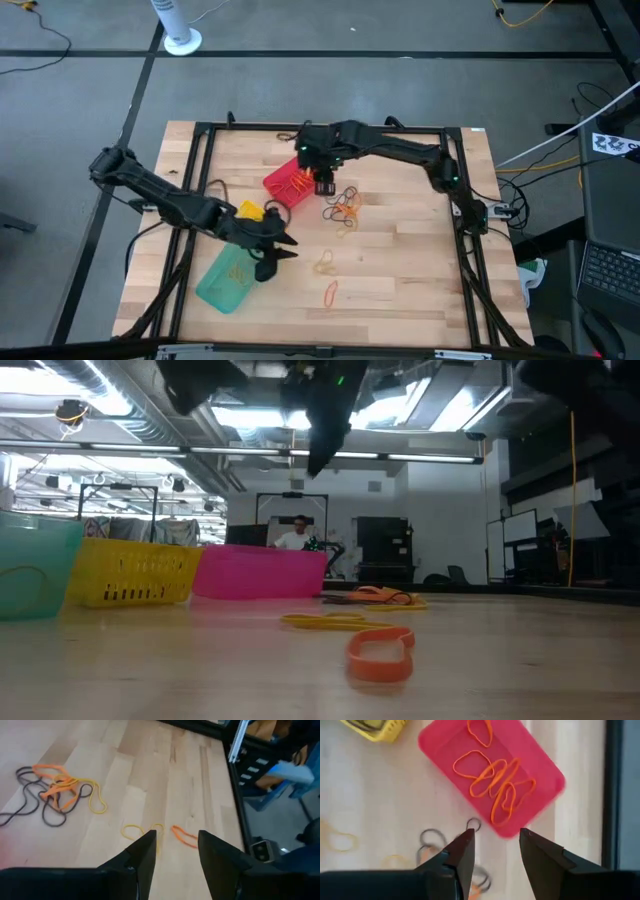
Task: Sort rubber bands into baskets
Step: Put the yellow rubber band into the light blue bin, then put the orange rubber band into the red bin, then put the black rubber band into the yellow bin
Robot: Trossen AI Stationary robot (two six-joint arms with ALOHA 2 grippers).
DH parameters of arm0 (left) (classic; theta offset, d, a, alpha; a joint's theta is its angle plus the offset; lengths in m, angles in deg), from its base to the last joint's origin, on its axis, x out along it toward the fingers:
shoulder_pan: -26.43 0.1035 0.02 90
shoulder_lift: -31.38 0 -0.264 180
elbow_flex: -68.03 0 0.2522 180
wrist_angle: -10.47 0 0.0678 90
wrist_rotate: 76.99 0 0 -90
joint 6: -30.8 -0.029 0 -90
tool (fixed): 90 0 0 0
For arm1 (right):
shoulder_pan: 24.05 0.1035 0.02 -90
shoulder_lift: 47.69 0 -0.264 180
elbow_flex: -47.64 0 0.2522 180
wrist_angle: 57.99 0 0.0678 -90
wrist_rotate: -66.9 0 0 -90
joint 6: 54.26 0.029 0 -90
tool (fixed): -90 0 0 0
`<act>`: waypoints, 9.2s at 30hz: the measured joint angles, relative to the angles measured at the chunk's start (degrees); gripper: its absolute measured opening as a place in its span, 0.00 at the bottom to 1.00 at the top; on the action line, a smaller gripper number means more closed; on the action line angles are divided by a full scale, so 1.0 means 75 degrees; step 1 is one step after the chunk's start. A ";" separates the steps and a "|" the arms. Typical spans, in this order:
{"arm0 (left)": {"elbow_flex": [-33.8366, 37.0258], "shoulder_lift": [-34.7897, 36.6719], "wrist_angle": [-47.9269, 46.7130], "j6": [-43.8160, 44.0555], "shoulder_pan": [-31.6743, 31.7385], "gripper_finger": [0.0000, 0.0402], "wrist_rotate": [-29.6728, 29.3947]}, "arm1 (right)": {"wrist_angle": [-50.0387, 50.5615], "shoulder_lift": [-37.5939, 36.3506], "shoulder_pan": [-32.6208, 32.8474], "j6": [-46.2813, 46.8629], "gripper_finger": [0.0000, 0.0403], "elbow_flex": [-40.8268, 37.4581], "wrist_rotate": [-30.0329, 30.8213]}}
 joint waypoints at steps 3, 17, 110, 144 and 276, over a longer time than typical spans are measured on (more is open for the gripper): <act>0.0000 -0.0577 0.0390 -0.0291 0.0097 0.36 0.0023 | 0.0298 -0.0598 0.0078 0.0671 0.39 0.0000 0.0019; -0.0003 -0.3106 0.1543 -0.0300 0.0073 0.36 0.0145 | 0.0477 -0.2207 0.2441 0.3634 0.39 0.0012 0.1253; 0.0003 0.0883 -0.6090 0.2510 -0.2636 0.40 0.1756 | -0.1504 0.1229 0.4965 0.1982 0.39 -0.2552 0.0310; 0.0003 0.0692 -0.4584 0.2517 -0.2636 0.41 0.1708 | -0.1902 0.0594 0.3534 0.0899 0.01 -0.2411 -0.0917; 0.0000 0.1420 -0.3528 0.3776 -0.0491 0.41 -0.0362 | 0.1582 0.0623 -0.0807 -0.0700 0.01 -0.1285 -0.0869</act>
